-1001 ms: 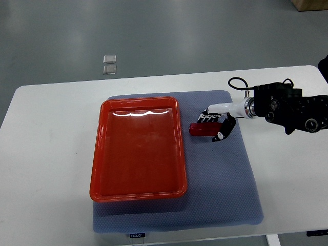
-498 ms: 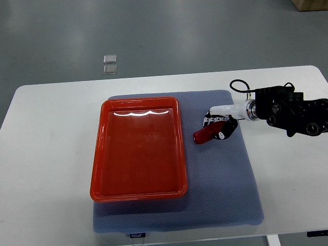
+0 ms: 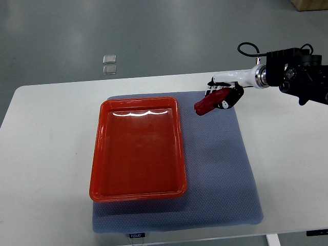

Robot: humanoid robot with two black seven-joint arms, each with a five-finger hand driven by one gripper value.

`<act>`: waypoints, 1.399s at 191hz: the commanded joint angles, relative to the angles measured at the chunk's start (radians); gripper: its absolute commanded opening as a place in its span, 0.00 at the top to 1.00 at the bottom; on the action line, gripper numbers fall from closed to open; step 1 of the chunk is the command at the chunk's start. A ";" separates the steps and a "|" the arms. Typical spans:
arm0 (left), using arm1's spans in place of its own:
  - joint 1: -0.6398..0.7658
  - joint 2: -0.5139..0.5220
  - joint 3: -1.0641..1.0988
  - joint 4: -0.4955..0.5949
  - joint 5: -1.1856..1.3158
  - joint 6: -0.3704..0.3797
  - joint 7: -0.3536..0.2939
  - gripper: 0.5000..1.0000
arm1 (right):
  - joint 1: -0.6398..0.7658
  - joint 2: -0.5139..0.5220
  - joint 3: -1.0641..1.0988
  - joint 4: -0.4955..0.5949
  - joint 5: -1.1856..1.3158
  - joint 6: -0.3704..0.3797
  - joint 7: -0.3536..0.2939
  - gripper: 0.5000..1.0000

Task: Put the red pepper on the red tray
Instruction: 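Carry the red pepper over the red tray and lower it inside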

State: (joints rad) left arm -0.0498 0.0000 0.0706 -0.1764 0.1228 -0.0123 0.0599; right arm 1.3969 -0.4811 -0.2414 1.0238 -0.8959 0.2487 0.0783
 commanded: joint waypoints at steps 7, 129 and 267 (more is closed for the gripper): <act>0.001 0.000 0.000 0.000 0.000 0.000 0.000 0.00 | 0.050 0.084 -0.009 -0.011 0.072 0.001 0.000 1.00; -0.001 0.000 0.002 -0.009 0.000 -0.001 0.000 0.00 | -0.024 0.481 -0.041 -0.263 0.098 -0.016 0.001 1.00; -0.001 0.000 0.002 -0.014 0.001 0.000 0.003 0.00 | -0.121 0.481 -0.036 -0.298 0.101 -0.043 0.005 0.71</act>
State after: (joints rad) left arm -0.0506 0.0000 0.0721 -0.1903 0.1232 -0.0131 0.0629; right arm 1.2766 0.0000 -0.2794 0.7259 -0.7974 0.2043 0.0823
